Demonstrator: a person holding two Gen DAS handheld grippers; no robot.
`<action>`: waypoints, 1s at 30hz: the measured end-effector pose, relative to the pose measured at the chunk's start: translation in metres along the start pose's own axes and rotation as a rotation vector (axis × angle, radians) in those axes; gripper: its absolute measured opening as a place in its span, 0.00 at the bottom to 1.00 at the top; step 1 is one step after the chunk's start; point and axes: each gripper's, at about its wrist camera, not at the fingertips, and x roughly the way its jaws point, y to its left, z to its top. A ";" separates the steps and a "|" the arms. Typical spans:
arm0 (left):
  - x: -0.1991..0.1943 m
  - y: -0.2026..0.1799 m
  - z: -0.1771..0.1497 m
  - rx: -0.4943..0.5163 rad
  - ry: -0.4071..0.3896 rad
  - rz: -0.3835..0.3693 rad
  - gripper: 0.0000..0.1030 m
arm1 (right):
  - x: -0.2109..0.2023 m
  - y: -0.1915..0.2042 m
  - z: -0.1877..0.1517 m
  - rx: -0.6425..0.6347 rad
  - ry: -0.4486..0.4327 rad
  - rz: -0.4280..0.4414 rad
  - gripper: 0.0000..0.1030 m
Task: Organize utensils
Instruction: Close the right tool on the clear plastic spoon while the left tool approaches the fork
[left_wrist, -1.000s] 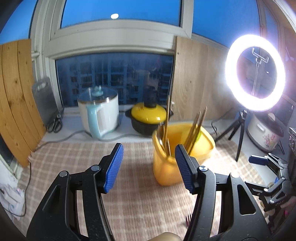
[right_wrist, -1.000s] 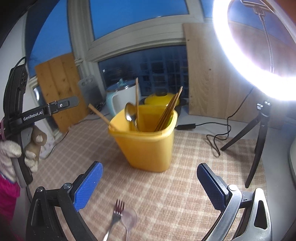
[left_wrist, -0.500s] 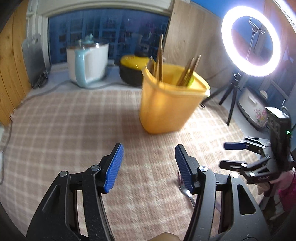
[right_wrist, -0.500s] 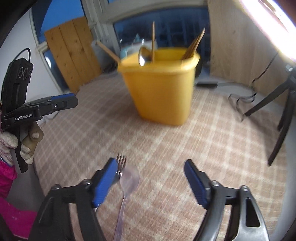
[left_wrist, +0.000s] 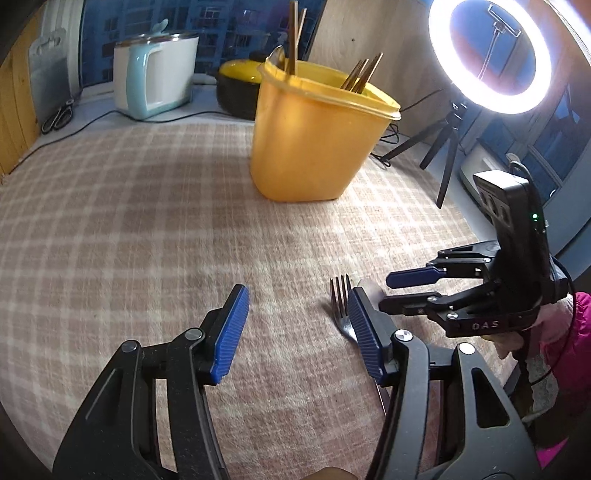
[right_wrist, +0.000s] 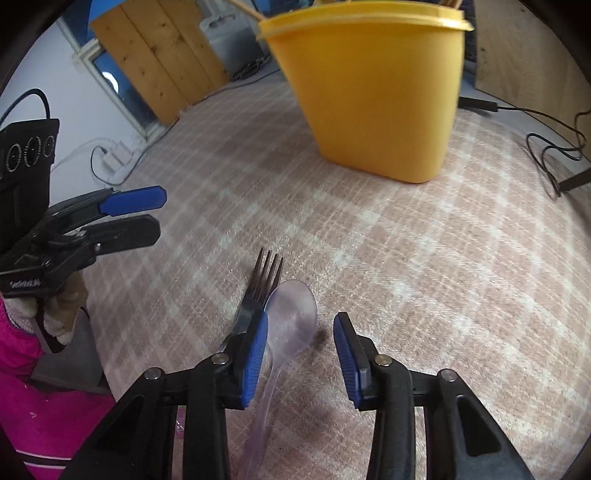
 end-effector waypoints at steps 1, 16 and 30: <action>0.000 0.001 -0.001 -0.008 0.002 0.000 0.56 | 0.003 0.001 0.001 -0.008 0.008 -0.009 0.37; -0.002 0.017 -0.002 -0.065 -0.001 0.001 0.56 | 0.021 0.028 0.011 -0.131 0.073 -0.154 0.22; 0.028 -0.005 0.000 -0.021 0.073 -0.081 0.40 | 0.005 0.021 0.006 -0.046 0.021 -0.131 0.01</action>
